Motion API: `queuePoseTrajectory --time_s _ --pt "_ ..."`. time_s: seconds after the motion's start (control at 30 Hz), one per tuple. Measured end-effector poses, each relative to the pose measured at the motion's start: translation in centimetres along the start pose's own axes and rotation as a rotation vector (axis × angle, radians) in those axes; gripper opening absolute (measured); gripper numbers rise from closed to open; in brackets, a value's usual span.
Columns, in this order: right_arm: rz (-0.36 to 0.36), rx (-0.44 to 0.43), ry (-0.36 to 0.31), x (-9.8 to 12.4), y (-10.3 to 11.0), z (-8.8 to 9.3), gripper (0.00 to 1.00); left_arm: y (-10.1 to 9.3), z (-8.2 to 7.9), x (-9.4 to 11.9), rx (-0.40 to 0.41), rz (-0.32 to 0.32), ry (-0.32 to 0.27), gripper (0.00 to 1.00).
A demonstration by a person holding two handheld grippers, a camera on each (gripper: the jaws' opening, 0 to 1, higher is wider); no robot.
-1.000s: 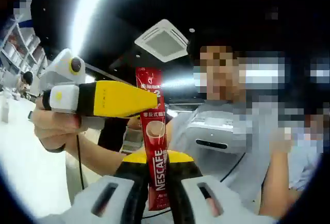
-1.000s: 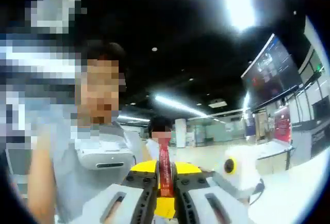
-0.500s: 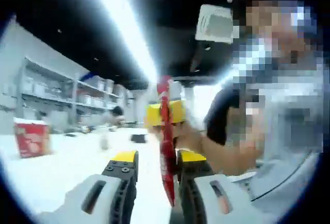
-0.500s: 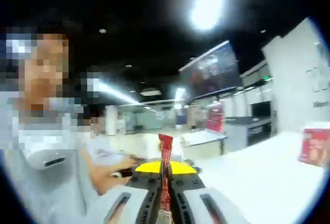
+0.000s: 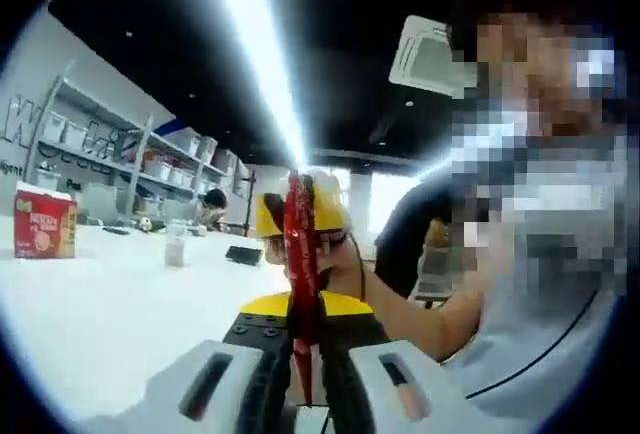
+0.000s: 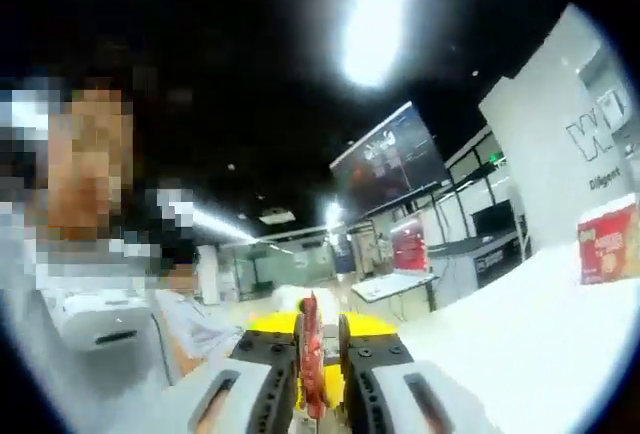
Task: Tear open the coffee pouch, take out the coffee, and pour the coffee from the pouch into the cup
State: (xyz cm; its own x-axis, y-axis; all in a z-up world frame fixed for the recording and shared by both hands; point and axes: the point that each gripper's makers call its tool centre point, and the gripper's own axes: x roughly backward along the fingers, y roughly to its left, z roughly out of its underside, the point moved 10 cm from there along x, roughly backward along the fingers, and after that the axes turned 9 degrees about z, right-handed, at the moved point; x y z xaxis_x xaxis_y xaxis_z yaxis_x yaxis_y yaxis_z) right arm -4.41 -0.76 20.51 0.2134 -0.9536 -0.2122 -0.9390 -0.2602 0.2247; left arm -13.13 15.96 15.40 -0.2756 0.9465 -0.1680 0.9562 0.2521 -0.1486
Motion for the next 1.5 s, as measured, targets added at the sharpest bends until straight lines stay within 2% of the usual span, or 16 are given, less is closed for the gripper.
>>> queuePoseTrajectory --time_s 0.1,0.17,0.3,0.37,0.47,0.53,0.6,0.67,0.7,0.8,0.93,1.0,1.07,1.23,1.37,1.5 --pt "-0.035 -0.001 0.023 -0.3 0.4 0.4 0.15 -0.3 0.1 0.0 0.064 0.065 0.012 0.11" --pt "-0.046 0.004 0.043 -0.6 0.7 0.7 0.19 -0.4 0.2 -0.2 0.077 0.071 0.029 0.11" --pt "-0.040 0.014 0.094 -0.8 0.8 1.3 0.18 -0.9 0.4 -0.8 0.079 0.068 0.074 0.11" --pt "-0.057 -0.006 0.110 -0.6 1.0 1.5 0.11 -0.9 0.4 -0.8 0.072 0.061 0.086 0.11" --pt "-0.036 0.003 0.119 -0.6 1.2 1.4 0.07 -1.0 0.5 -0.8 0.057 0.040 0.092 0.11" --pt "0.013 -0.011 0.136 -0.6 1.0 1.4 0.05 -0.8 0.6 -0.6 0.026 -0.007 0.087 0.11" --pt "0.045 -0.020 0.128 -0.6 0.7 1.3 0.04 -0.5 0.6 -0.5 -0.034 -0.064 0.075 0.13" --pt "0.087 -0.034 0.117 -0.5 0.4 1.4 0.02 -0.2 0.6 -0.4 -0.149 -0.161 0.060 0.15" --pt "0.104 -0.028 0.107 -0.5 0.3 1.4 0.02 -0.3 0.7 -0.5 -0.172 -0.176 0.059 0.16" --pt "0.122 -0.017 0.088 -0.3 0.2 1.5 0.01 -0.4 0.5 -0.5 -0.166 -0.183 0.043 0.17" --pt "0.103 -0.021 0.071 -0.9 0.3 1.5 0.02 -0.1 -0.2 -0.3 -0.179 -0.221 0.015 0.13" --pt "0.117 0.078 0.060 -1.1 0.1 1.2 0.04 0.1 -0.4 -0.1 -0.174 -0.234 0.008 0.11" --pt "0.135 0.135 0.059 -1.1 0.1 1.0 0.07 0.2 -0.5 0.1 -0.150 -0.235 -0.001 0.11" --pt "0.128 0.119 0.049 -0.9 0.2 0.8 0.10 0.1 -0.3 0.2 -0.138 -0.219 0.003 0.10" --pt "0.124 0.097 0.009 -0.6 0.2 0.5 0.10 0.2 0.0 0.4 -0.129 -0.217 0.021 0.10" --pt "0.124 0.085 0.018 -0.4 -0.1 0.5 0.05 0.2 0.3 0.4 -0.121 -0.223 0.027 0.10"
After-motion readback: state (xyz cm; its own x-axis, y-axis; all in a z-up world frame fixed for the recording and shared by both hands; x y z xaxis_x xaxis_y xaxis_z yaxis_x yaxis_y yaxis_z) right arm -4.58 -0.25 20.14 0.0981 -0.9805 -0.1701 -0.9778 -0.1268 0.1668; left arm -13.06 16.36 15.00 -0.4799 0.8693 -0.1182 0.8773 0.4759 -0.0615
